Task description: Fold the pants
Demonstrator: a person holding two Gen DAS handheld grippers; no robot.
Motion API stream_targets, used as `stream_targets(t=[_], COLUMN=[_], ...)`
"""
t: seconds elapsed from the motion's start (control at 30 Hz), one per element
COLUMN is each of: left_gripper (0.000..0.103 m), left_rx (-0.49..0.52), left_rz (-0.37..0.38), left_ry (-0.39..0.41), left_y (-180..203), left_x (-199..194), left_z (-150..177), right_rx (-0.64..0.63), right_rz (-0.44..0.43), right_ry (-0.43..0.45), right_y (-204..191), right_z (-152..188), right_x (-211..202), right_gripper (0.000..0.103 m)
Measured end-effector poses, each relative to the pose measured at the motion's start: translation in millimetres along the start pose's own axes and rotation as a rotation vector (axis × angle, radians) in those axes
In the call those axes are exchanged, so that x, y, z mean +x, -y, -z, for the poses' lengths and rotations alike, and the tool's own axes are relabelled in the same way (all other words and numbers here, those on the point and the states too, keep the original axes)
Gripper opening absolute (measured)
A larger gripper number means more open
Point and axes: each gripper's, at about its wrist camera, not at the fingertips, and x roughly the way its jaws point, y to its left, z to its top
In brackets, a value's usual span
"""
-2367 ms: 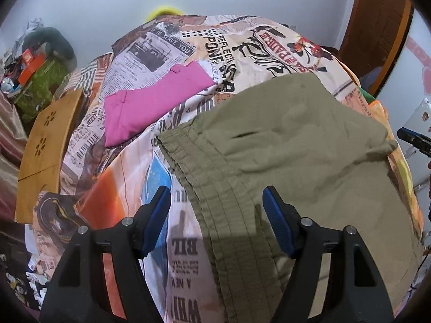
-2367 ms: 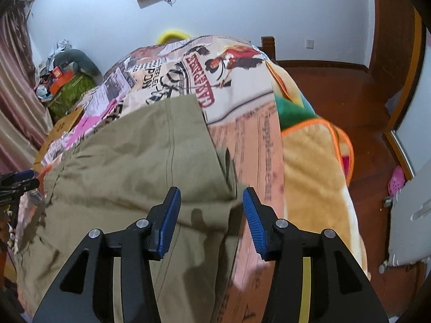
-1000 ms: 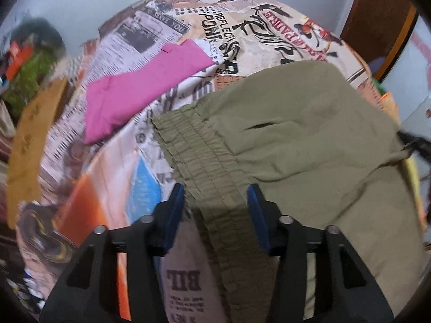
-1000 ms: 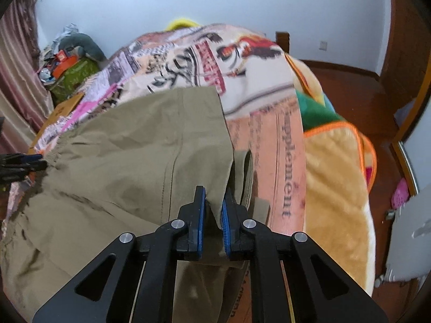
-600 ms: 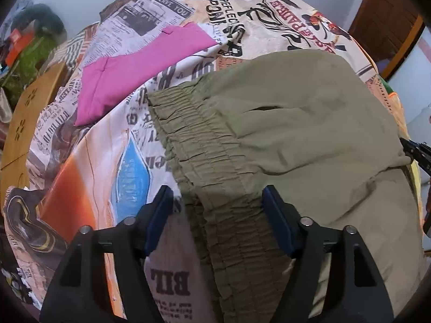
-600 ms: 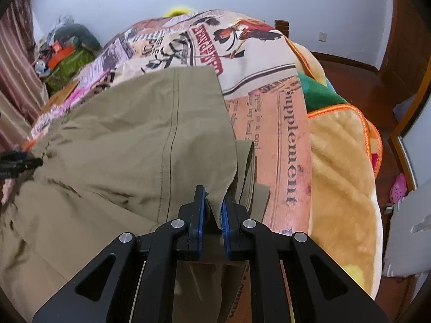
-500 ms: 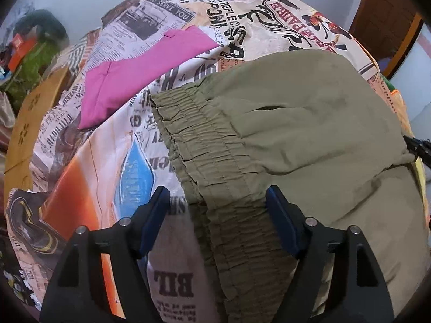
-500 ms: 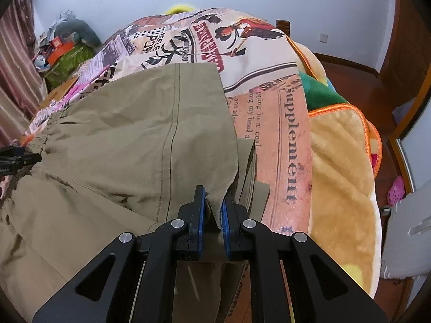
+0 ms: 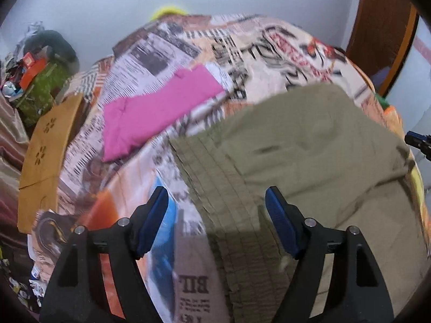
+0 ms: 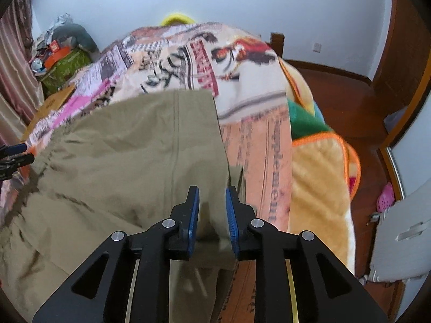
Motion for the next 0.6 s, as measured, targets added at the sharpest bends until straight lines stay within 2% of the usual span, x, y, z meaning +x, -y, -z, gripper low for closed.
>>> stream_targets(t=[0.07, 0.13, 0.17, 0.4, 0.53, 0.6], left_gripper=[0.075, 0.075, 0.075, 0.075, 0.075, 0.075], left_rx=[-0.010, -0.026, -0.032, -0.100, -0.109, -0.106], left_rz=[-0.010, -0.023, -0.024, 0.006, 0.021, 0.029], left_ry=[0.012, 0.012, 0.010, -0.048, -0.077, -0.089], left_y=[-8, -17, -20, -44, -46, -47], left_x=[-2, 2, 3, 37, 55, 63], left_z=[-8, -17, -19, -34, -38, -40], right_rx=[-0.009, -0.019, -0.025, -0.043, -0.059, -0.071], right_rz=[-0.003, -0.001, 0.002, -0.024, -0.019, 0.010], right_ry=[0.030, 0.054, 0.072, 0.106, 0.063, 0.038], right_y=[-1, -4, -6, -12, -16, -18], right_z=[-12, -23, -29, -73, -93, -102], right_x=[-5, -8, -9, 13, 42, 61], right_gripper=[0.022, 0.037, 0.039, 0.041, 0.041, 0.041])
